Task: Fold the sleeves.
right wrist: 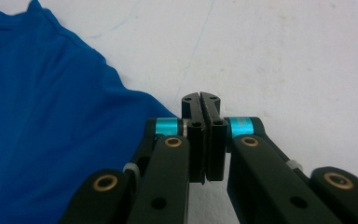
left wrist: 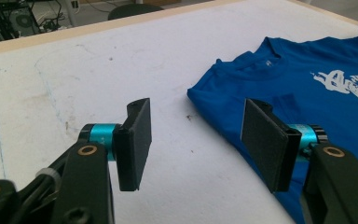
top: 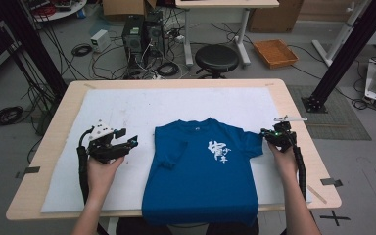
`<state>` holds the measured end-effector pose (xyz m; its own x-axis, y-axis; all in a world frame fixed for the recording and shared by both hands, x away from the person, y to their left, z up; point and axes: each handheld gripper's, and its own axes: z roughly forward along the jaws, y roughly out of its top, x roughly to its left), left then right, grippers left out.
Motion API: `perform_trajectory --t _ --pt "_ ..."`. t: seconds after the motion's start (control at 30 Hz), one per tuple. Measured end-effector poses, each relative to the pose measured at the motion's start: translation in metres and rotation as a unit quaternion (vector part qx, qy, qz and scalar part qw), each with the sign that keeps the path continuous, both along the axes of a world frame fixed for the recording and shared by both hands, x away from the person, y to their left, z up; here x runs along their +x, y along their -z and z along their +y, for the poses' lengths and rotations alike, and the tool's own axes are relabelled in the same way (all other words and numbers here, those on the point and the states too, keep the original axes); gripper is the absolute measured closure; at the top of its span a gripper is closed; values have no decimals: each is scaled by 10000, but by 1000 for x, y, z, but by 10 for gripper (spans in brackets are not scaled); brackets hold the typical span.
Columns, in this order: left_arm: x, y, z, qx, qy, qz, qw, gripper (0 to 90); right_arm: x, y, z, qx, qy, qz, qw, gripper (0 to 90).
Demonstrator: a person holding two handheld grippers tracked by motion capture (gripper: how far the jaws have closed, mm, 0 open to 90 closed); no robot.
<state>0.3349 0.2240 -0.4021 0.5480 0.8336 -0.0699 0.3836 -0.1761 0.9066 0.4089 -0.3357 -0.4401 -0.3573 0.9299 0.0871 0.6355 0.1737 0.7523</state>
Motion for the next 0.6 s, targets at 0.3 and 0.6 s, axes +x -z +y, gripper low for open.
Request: perform_trajectory --t 0.3,0.6 --pt "0 0 -2 15 49 5 10000 430 -16 -26 10 121 -160 -380 9991 898" --pt "2 3 -4 45 82 71 9999 431 -28 -53 53 -63 -461 -652 9968 899"
